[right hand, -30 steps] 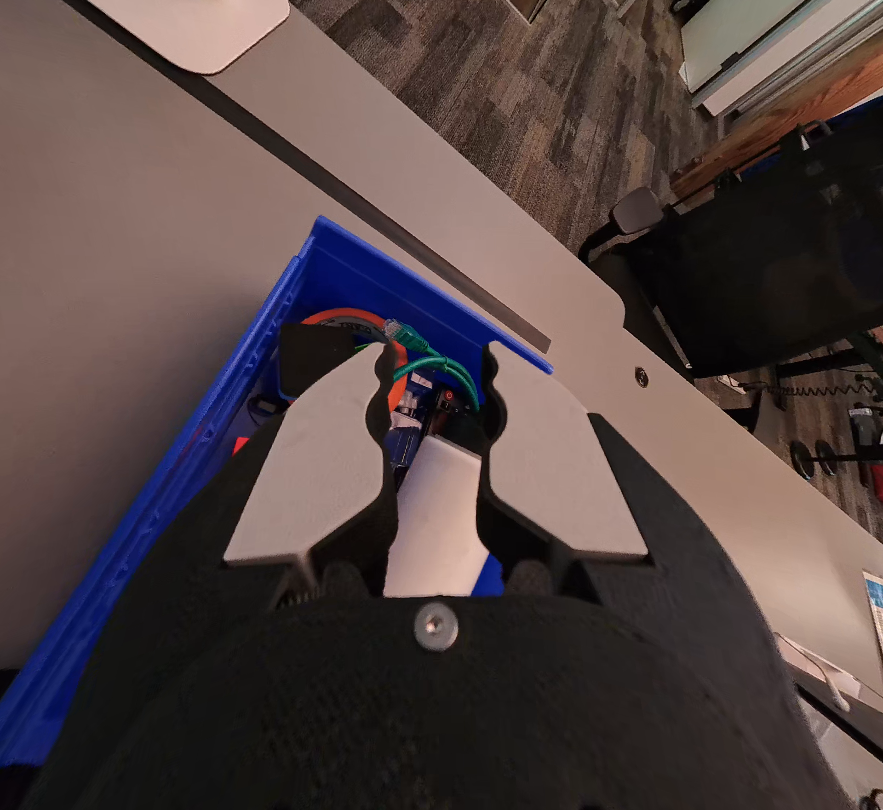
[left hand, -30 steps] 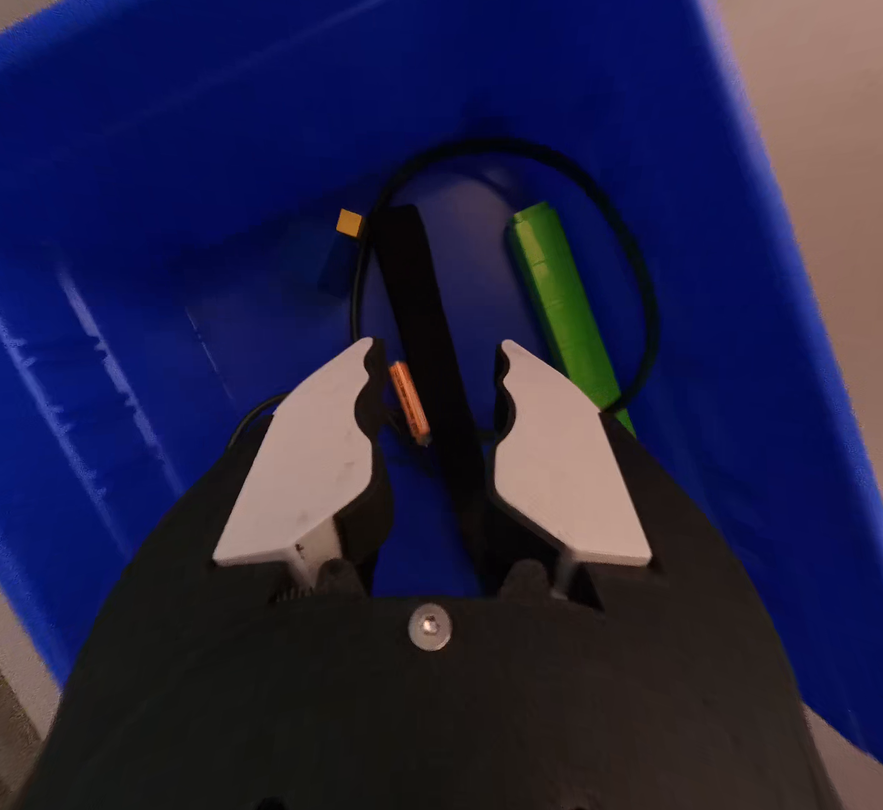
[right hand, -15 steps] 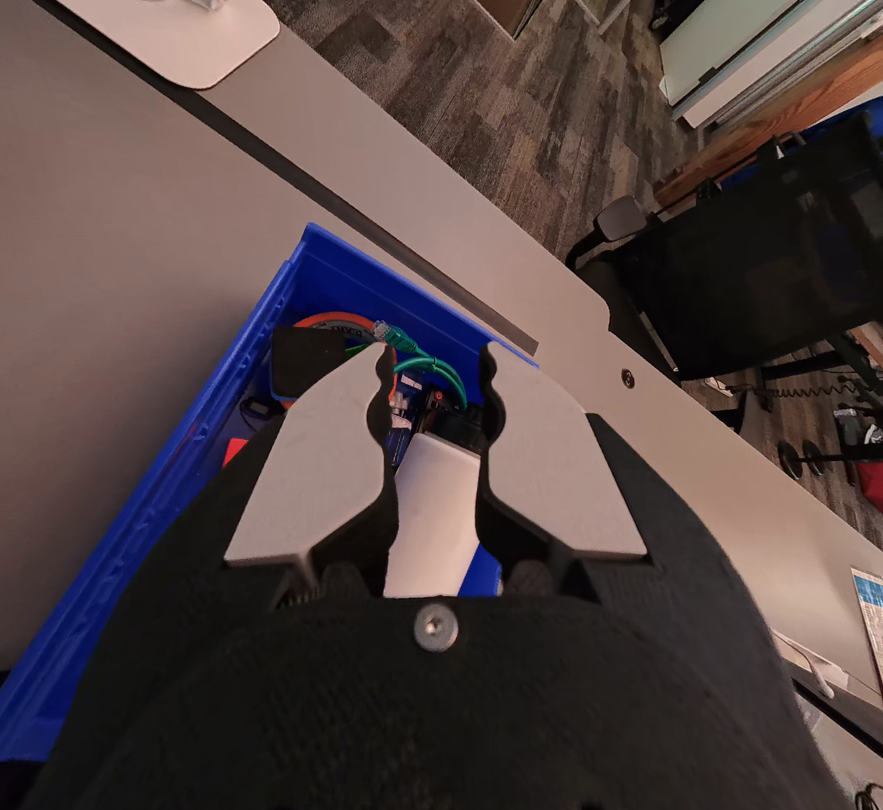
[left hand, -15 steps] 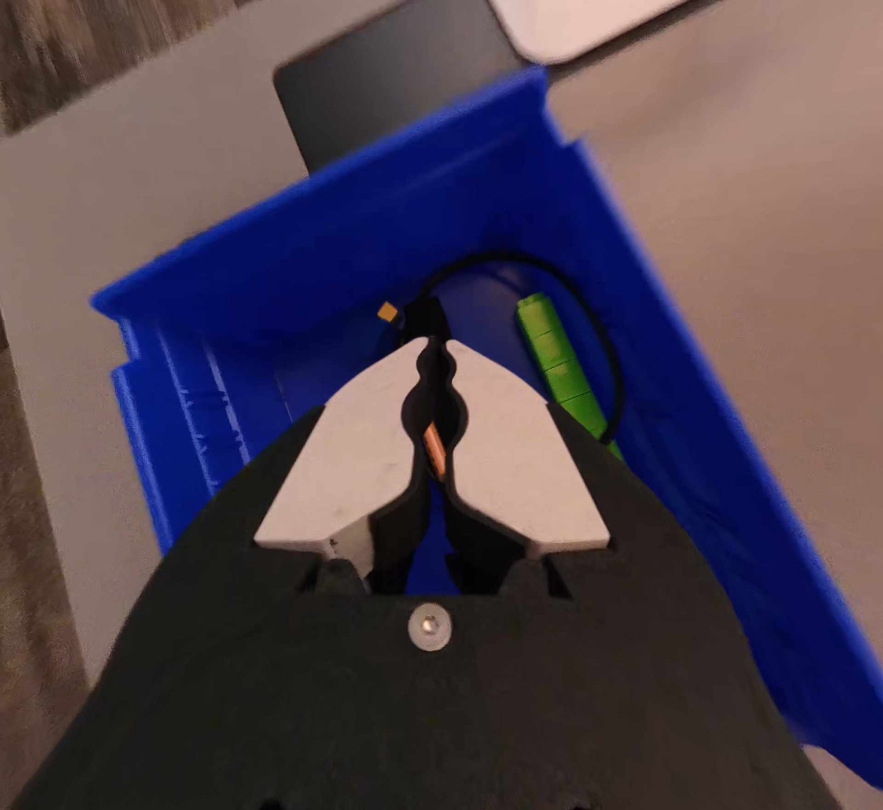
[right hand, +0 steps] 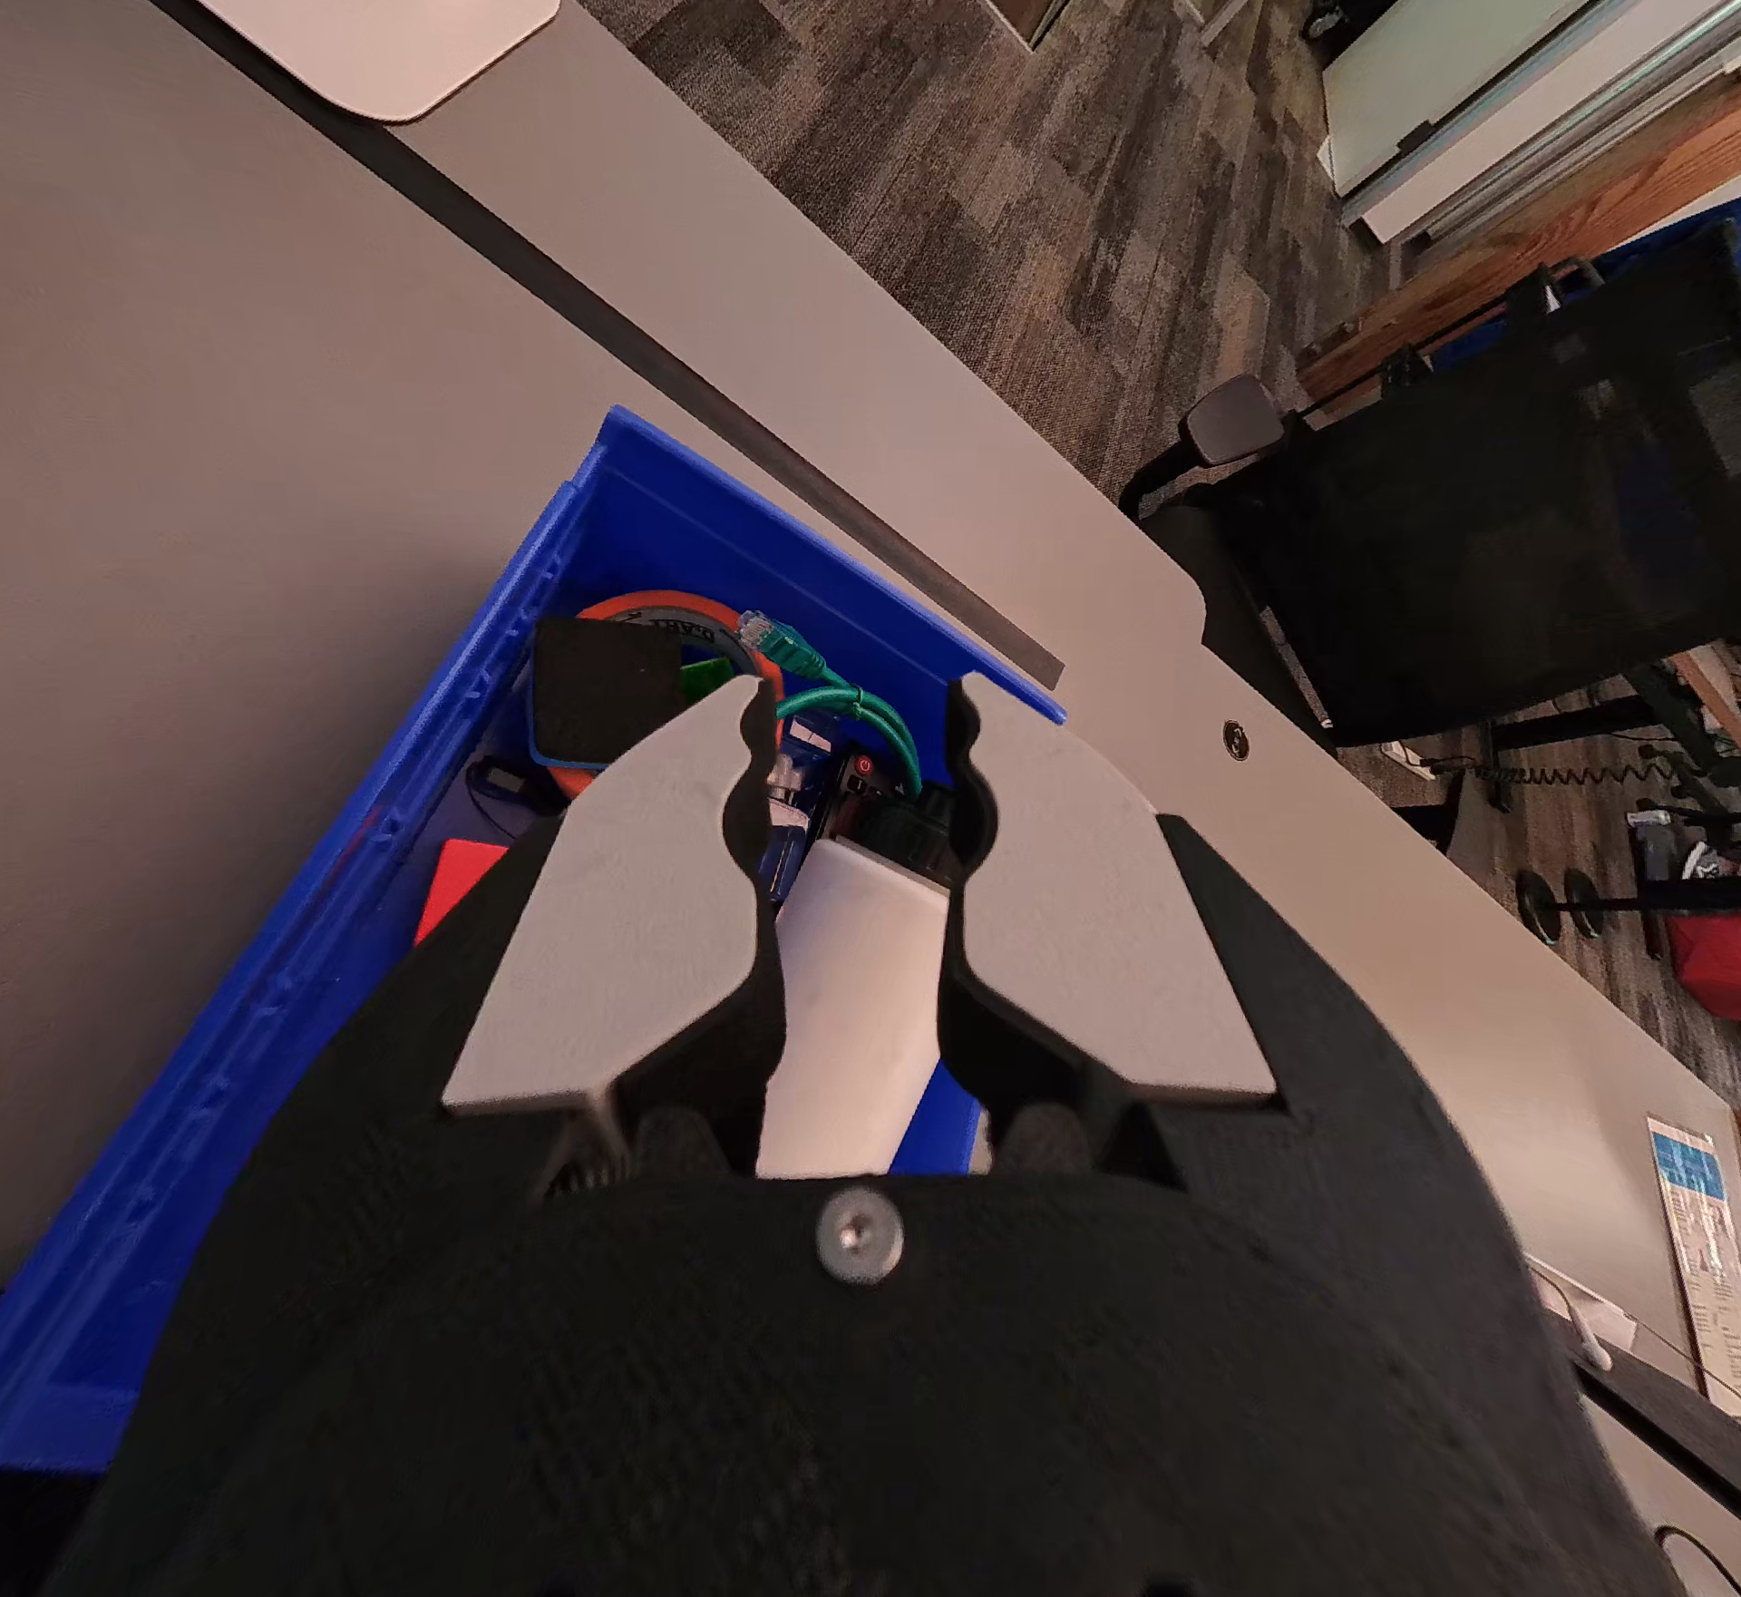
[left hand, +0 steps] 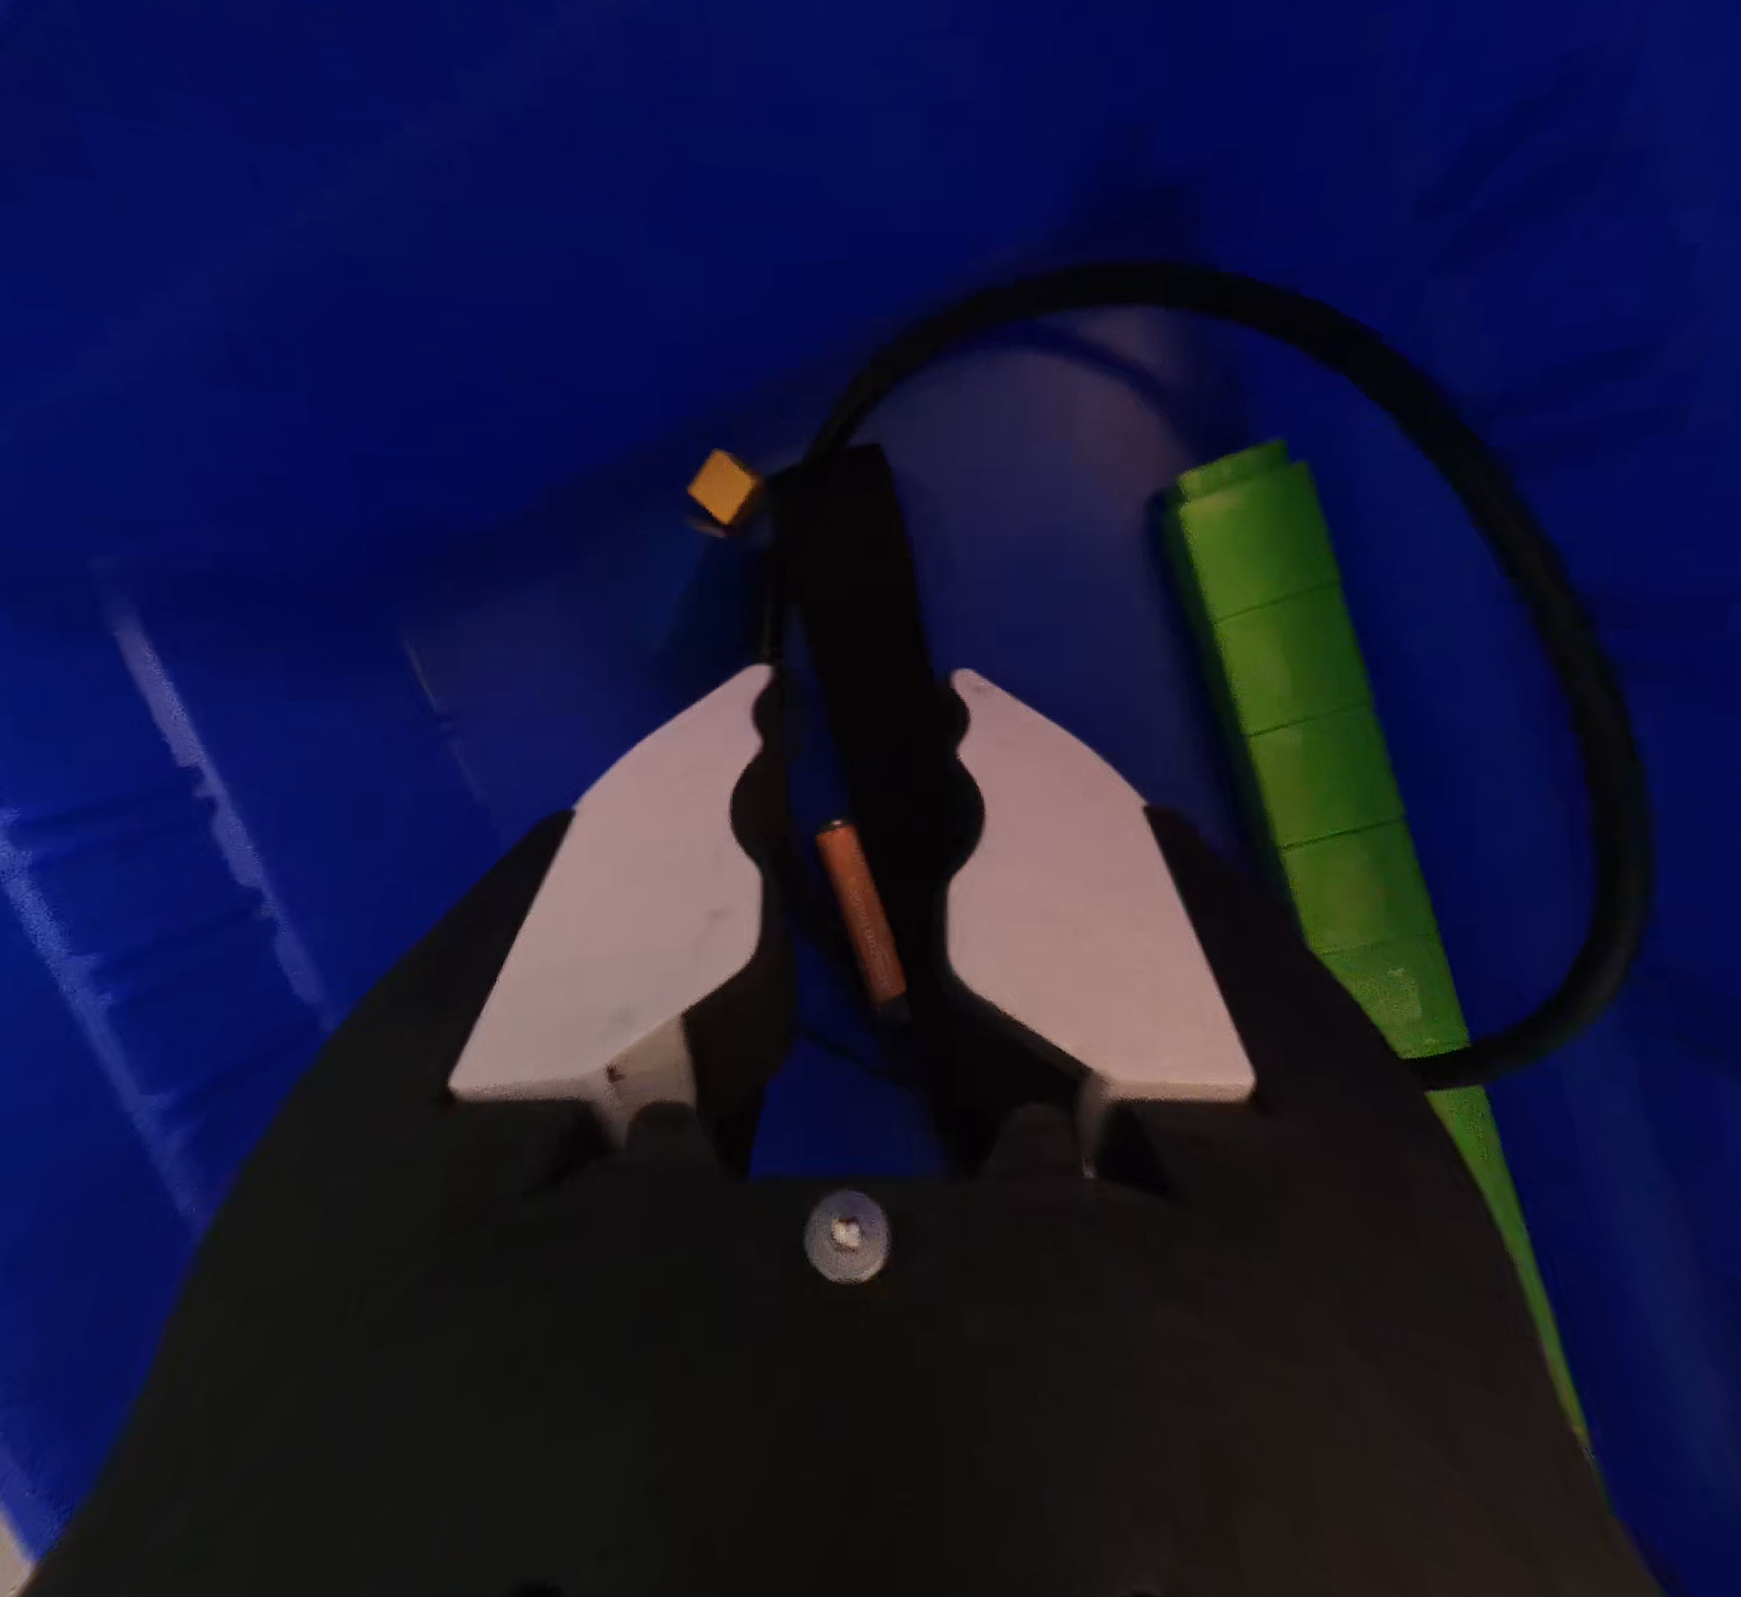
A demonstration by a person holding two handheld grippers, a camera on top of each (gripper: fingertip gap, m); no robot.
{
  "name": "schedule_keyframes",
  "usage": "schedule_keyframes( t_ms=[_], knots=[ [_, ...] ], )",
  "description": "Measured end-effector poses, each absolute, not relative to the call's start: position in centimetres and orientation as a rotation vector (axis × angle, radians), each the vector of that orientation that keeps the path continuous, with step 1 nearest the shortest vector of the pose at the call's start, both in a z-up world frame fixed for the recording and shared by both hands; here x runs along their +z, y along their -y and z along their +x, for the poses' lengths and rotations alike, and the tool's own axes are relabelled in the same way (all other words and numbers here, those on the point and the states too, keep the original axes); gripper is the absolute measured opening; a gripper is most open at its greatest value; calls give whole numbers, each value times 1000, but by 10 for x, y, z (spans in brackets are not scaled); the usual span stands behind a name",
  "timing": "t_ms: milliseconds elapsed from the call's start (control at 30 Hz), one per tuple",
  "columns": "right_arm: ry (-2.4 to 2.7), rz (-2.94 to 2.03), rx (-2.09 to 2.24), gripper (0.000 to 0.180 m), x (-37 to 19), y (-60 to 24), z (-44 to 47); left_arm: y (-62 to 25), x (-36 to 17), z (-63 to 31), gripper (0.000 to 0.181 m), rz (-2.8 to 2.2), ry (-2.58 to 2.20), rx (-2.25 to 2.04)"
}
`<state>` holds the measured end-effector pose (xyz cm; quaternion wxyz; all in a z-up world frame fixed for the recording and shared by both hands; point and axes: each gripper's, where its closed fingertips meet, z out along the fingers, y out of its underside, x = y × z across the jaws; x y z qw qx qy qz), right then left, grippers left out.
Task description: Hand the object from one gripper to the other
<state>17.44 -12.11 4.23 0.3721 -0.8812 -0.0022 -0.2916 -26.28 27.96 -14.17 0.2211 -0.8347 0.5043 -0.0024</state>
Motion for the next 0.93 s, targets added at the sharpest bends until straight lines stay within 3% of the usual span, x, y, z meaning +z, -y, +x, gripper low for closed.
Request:
schedule_keyframes(
  t_ms=[133,233,400,600,733,933],
  knots=[
    [2,-2265,-761,35,42,124,177,-272,-133,-259,15,-2267,-1469,-28],
    [6,-2256,-755,35,43,124,175,-272,-98,-258,11,-2198,-1396,-83],
    [39,-2245,-773,35,45,117,169,-252,18,-247,9,-1892,-1161,-340],
    [209,-2198,-704,36,47,89,130,-133,136,-220,2,-1400,-1211,-934],
    [465,-2022,-425,35,57,51,46,-52,162,-209,1,-1188,-1379,-1293],
    [848,-1524,220,37,98,50,-132,11,163,-190,0,-1042,-1544,-1475]
  ],
)
